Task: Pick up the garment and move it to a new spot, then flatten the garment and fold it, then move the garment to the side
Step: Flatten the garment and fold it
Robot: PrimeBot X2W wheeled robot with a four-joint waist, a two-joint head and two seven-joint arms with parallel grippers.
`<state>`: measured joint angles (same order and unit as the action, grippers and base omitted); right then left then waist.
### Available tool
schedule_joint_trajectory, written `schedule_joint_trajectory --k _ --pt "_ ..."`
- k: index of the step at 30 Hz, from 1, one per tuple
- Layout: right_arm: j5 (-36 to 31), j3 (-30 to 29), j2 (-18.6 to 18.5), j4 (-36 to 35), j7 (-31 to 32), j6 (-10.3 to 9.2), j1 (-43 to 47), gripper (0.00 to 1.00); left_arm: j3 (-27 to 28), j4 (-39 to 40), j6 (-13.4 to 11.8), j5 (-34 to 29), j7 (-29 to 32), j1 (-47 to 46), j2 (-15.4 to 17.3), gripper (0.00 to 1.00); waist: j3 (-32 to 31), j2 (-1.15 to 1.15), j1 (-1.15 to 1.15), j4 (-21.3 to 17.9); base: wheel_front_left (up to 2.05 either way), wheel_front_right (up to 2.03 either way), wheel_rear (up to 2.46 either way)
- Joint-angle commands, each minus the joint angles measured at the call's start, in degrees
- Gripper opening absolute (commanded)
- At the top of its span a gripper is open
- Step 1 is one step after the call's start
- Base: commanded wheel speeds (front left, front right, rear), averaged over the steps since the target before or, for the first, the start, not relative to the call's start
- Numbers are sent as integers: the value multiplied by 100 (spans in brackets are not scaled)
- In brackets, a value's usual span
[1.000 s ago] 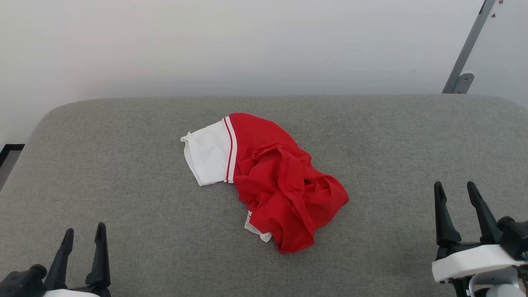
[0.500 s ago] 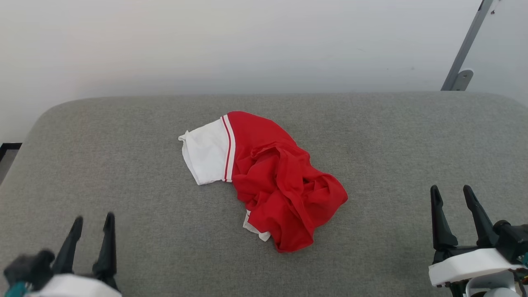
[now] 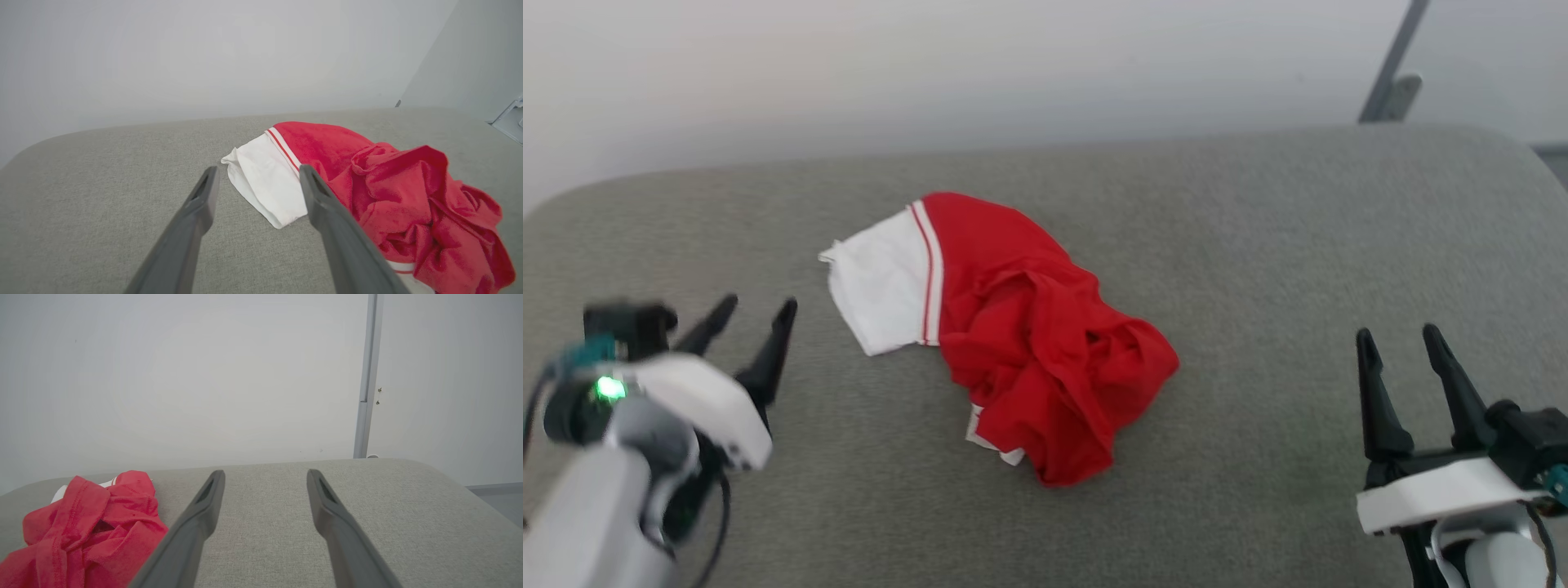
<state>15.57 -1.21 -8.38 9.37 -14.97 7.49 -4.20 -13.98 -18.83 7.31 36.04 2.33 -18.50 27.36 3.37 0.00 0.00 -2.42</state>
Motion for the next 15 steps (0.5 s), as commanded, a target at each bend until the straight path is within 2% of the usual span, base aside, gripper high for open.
schedule_joint_trajectory --k 1,8,9,15 --pt "10 49 -14 -40 -30 0 -118 100 -123 -205 16 154 242 -371 99 100 238 0 0 -218 0 0 0" --pt "53 146 38 -114 -30 0 -413 100 -563 -1269 16 461 1453 -1668 289 100 757 0 0 -602 0 0 0" --pt "53 146 38 -114 -30 0 -413 100 -563 -1269 16 461 1453 -1668 289 100 757 0 0 -602 0 0 0" --pt "51 160 100 -156 -30 0 -597 100 -745 -2324 -45 512 2350 -2585 166 100 1122 0 0 -814 0 0 0"
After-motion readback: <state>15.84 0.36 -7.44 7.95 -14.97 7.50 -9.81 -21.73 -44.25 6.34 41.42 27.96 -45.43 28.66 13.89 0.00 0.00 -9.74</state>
